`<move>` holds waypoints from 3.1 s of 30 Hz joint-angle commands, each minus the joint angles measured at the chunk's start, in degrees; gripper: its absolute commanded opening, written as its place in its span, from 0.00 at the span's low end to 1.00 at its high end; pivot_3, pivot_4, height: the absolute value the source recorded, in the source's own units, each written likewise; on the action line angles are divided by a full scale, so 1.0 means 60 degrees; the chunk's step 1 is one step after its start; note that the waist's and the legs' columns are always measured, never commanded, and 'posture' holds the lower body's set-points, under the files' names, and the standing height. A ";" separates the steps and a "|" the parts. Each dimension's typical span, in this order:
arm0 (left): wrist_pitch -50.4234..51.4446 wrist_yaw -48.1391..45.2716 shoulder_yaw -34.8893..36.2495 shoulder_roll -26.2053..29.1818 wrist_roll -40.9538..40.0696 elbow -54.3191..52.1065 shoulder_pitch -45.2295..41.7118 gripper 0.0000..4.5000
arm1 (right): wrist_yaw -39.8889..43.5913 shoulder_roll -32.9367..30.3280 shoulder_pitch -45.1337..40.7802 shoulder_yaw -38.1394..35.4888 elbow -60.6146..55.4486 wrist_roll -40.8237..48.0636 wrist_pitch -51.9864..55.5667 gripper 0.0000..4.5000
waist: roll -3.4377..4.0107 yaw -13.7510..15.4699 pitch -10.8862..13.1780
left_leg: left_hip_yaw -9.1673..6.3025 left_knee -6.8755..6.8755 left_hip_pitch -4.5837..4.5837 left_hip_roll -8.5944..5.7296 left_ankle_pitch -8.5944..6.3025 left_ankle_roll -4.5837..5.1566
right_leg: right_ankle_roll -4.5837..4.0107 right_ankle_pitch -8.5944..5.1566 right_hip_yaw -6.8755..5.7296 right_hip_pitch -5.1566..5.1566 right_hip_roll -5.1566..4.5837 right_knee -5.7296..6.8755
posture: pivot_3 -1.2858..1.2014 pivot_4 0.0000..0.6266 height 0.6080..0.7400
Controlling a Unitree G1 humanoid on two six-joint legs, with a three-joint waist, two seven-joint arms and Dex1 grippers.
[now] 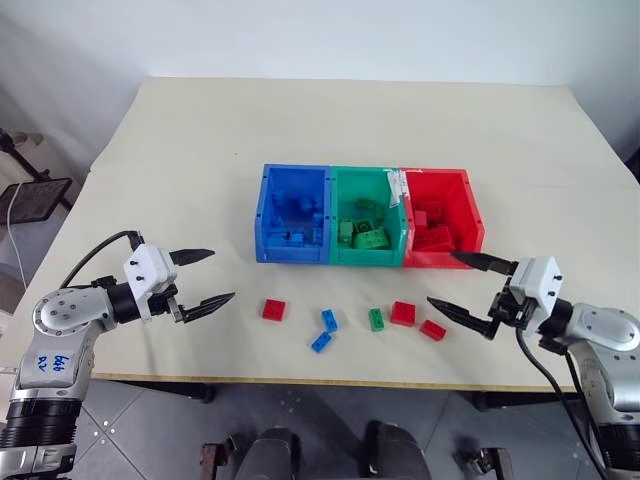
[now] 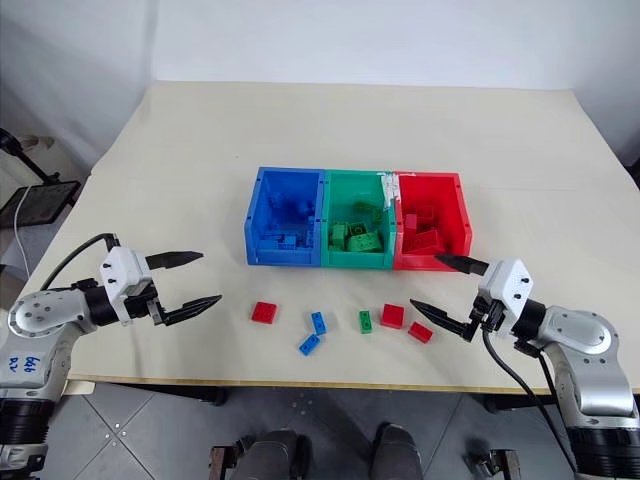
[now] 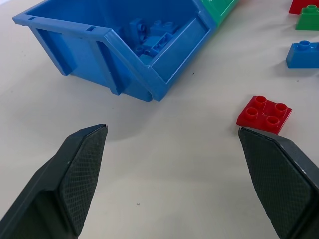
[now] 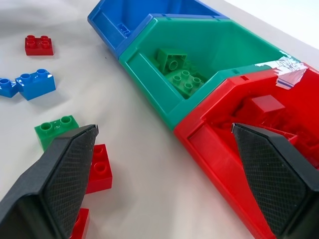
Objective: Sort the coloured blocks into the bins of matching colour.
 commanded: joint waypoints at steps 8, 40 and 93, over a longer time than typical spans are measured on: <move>0.1182 -0.1046 -0.2025 -0.0351 -0.0391 -0.2301 -0.0380 0.99 | -0.0334 -0.0672 0.2485 -0.2735 -0.1565 0.0445 0.0320 1.00 | 0.0000 0.0272 0.0000 | 0.0016 0.0003 -0.0006 -0.0004 -0.0003 0.0004 | 0.0000 0.0000 0.0016 -0.0001 -0.0002 -0.0010 | 0.52 0.24 1.00; 0.0736 -0.0982 -0.1601 -0.0360 -0.0479 -0.2808 0.0152 1.00 | -0.2535 -0.2230 0.1077 0.1688 -0.3942 -0.0730 0.6479 0.42 | -0.0008 0.0222 0.0004 | 0.0150 0.0013 0.0055 0.0072 -0.0052 0.0007 | -0.0007 -0.0004 0.0099 -0.0004 0.0047 -0.0043 | 0.52 0.24 1.00; 0.0939 -0.1247 -0.1744 -0.0518 -0.0499 -0.2415 -0.0831 1.00 | 0.1149 -0.2515 -0.0125 0.0508 -0.1333 -0.0895 0.3531 1.00 | -0.0008 -0.0021 0.0008 | 0.0249 -0.0006 0.0123 0.0113 -0.0073 0.0009 | -0.0009 -0.0005 0.0137 -0.0005 0.0065 -0.0039 | 0.52 0.24 1.00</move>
